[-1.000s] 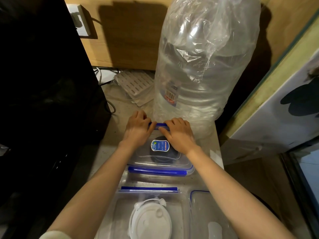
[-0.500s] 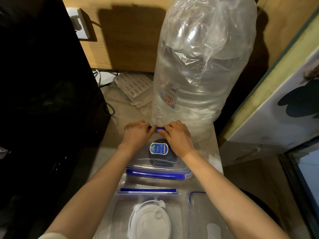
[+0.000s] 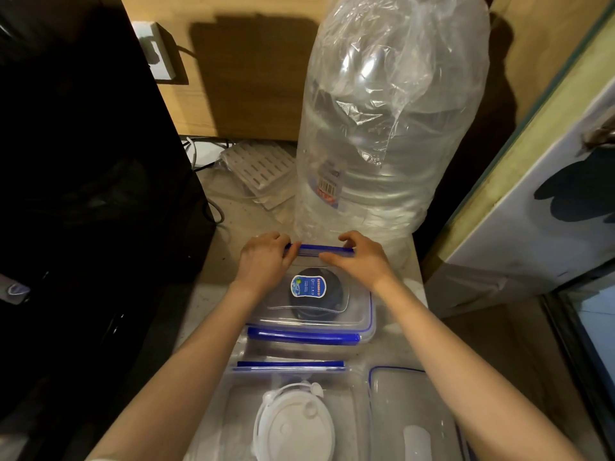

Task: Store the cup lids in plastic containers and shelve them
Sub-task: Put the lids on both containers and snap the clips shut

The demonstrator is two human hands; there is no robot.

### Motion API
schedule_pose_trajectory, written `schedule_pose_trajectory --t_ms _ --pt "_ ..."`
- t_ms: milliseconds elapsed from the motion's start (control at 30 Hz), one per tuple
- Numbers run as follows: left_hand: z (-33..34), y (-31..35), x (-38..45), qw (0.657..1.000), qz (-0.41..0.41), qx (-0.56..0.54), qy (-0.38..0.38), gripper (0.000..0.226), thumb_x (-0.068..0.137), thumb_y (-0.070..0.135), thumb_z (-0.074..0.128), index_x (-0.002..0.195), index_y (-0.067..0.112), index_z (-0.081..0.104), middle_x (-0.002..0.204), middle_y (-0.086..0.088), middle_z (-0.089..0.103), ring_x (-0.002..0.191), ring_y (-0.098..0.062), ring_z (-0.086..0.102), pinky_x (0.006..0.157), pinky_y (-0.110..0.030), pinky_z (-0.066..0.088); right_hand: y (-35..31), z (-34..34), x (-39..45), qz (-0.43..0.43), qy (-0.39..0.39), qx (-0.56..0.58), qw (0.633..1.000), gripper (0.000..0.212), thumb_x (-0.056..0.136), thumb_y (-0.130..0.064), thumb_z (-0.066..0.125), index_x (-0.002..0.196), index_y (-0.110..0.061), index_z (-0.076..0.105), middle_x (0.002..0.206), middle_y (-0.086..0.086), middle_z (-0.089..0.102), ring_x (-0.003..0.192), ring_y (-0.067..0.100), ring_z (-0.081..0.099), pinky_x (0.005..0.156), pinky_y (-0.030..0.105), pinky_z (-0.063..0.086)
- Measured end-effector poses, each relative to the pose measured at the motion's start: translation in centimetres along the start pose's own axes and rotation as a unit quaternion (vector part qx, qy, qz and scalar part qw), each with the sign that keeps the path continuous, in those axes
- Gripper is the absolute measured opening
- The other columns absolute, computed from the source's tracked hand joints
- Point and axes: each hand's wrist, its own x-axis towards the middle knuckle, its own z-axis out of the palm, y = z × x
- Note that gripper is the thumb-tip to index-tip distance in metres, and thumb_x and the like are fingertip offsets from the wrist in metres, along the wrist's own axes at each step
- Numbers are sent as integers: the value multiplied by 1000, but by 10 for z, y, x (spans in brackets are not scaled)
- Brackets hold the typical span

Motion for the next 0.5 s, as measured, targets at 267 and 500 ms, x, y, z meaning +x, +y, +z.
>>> schedule_pose_trajectory --t_ms 267,500 --pt "0 -1 -2 998 1 -3 -57 38 95 36 38 96 10 67 89 -14 69 82 -31 62 77 -35 42 29 -8 -7 38 -36 119 991 39 70 -38 76 95 -10 68 96 12 72 91 28 67 83 42 53" --pt "-2 0 1 998 16 29 -58 46 95 39 38 82 6 69 81 -16 71 75 -35 64 68 -35 43 28 -2 -16 30 -22 153 988 36 80 -35 67 101 -6 64 99 13 69 93 28 65 84 39 52"
